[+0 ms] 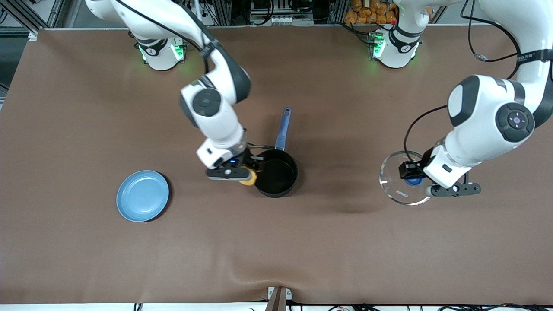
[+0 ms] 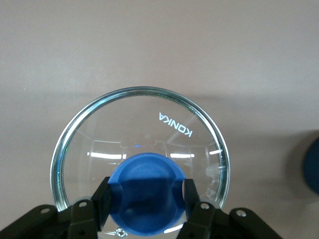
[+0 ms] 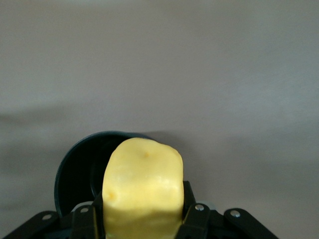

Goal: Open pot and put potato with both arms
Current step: 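Lower the potato into the pot while the left gripper sets the lid down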

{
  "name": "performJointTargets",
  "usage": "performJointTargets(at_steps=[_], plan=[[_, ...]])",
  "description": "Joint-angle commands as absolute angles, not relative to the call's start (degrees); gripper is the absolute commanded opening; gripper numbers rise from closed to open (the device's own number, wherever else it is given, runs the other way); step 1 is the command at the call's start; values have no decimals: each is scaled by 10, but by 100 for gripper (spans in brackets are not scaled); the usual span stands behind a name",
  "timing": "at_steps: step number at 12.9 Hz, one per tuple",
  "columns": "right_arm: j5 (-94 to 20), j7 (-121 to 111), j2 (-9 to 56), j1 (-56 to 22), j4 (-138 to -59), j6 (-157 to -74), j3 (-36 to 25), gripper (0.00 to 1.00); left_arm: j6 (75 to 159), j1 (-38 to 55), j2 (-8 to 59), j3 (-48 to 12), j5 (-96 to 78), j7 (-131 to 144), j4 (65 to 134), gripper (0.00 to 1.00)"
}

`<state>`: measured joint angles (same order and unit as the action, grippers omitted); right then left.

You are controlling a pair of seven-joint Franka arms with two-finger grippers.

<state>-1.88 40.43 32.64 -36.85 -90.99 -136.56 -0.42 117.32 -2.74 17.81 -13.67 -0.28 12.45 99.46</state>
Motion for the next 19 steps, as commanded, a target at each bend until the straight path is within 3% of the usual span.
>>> performJointTargets(at_steps=[1, 5, 10, 17, 18, 19], plan=[[-6, 434, 378, -389, -854, -1363, -13, 0, 1246, -53, 149, -144, -16, 91, 1086, 0], [14, 452, 410, -411, -843, -1366, -14, 0, 1389, -75, 156, -143, -13, 44, 1188, 0], [12, 452, 453, -421, -841, -1411, -13, 0, 1524, -92, 191, -142, -11, 1, 1253, 0], [14, 474, 493, -429, -827, -1446, -14, 0, 1543, -102, 219, -143, -10, -9, 1254, 0], [14, 474, 493, -429, -826, -1446, -13, 9, 1546, -103, 223, -143, -10, -9, 1254, 0], [12, 475, 493, -425, -826, -1446, -13, 58, 1547, -104, 226, -143, -10, -11, 1253, 0]])
